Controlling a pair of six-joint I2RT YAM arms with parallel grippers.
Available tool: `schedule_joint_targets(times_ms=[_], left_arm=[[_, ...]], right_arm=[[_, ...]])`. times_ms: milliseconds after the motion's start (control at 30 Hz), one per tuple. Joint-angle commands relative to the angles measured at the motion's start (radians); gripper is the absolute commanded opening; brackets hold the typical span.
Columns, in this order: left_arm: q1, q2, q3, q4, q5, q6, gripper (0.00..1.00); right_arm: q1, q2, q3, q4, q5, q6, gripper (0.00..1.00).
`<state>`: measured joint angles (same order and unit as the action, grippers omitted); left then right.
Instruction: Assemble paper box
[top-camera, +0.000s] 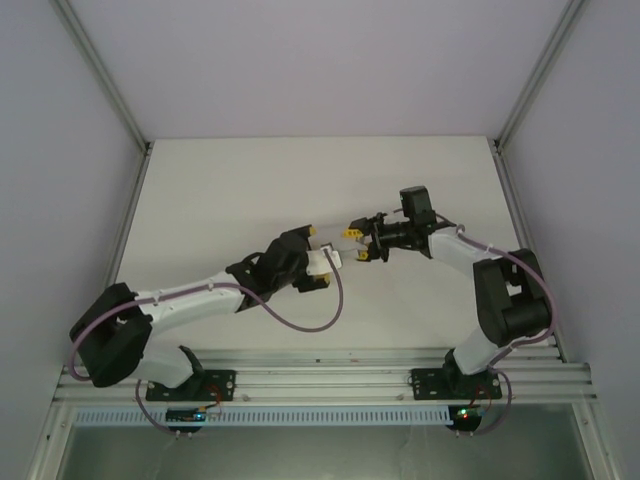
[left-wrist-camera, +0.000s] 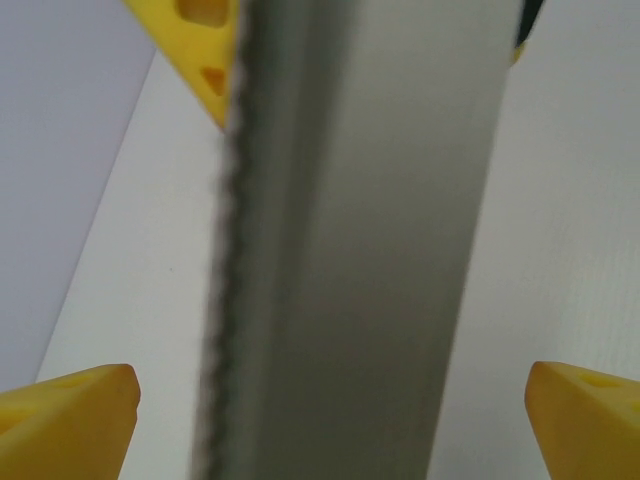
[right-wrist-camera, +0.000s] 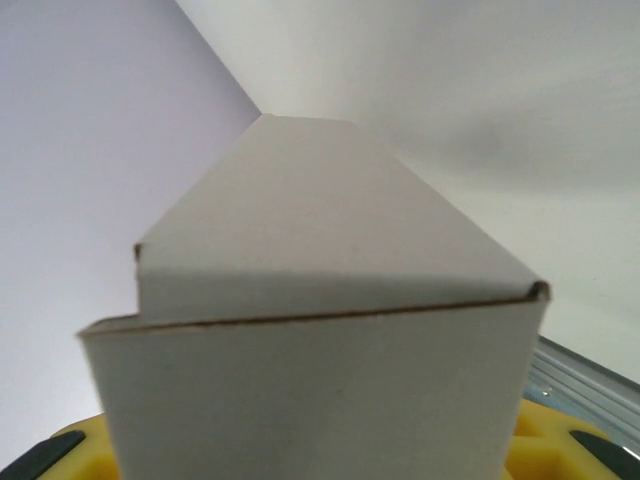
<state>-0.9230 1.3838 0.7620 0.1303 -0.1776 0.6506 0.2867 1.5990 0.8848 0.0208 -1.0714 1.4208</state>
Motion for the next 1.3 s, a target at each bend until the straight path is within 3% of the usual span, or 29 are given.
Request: schedule_joint_targets(times_ms=[0, 133, 200, 267, 333, 433, 533, 633, 733, 767, 867, 1000, 1267], left_arm=[[0.005, 0.002, 0.031, -0.015, 0.02, -0.001, 0.83], [0.028, -0.016, 0.036, -0.043, 0.036, -0.005, 0.48], [0.043, -0.027, 0.038, -0.063, 0.057, -0.004, 0.45], [0.054, -0.036, 0.046, -0.097, 0.081, -0.005, 0.4], [0.067, -0.041, 0.06, -0.138, 0.113, -0.004, 0.36], [0.093, -0.038, 0.099, -0.26, 0.201, 0.008, 0.36], [0.117, -0.02, 0.169, -0.454, 0.289, 0.019, 0.37], [0.147, 0.024, 0.239, -0.656, 0.38, 0.042, 0.38], [0.189, 0.079, 0.317, -0.773, 0.429, 0.008, 0.37], [0.209, 0.095, 0.335, -0.808, 0.477, 0.017, 0.37], [0.234, 0.15, 0.38, -0.861, 0.48, 0.014, 0.38], [0.24, 0.223, 0.448, -0.917, 0.432, 0.009, 0.38], [0.259, 0.341, 0.55, -0.979, 0.431, 0.006, 0.38]], right_arm=[[0.003, -0.021, -0.005, 0.018, -0.048, 0.036, 0.32], [-0.012, -0.037, -0.013, -0.052, -0.049, -0.01, 0.37], [-0.017, -0.056, -0.018, -0.082, -0.032, -0.04, 0.42], [-0.019, -0.075, -0.01, -0.115, -0.013, -0.079, 0.59], [-0.031, -0.093, 0.012, -0.134, 0.013, -0.162, 0.65], [-0.09, -0.131, 0.045, -0.152, 0.131, -0.363, 0.99], [-0.156, -0.218, 0.05, -0.218, 0.395, -0.658, 0.99], [-0.154, -0.323, -0.009, -0.074, 0.53, -0.94, 0.99], [-0.139, -0.405, -0.084, 0.082, 0.465, -1.048, 1.0], [-0.139, -0.416, -0.092, 0.103, 0.38, -1.09, 0.99], [-0.117, -0.411, -0.049, -0.015, 0.301, -1.211, 0.97], [-0.015, -0.353, 0.024, -0.229, 0.363, -1.378, 0.88], [0.15, -0.198, 0.117, -0.333, 0.449, -1.511, 0.68]])
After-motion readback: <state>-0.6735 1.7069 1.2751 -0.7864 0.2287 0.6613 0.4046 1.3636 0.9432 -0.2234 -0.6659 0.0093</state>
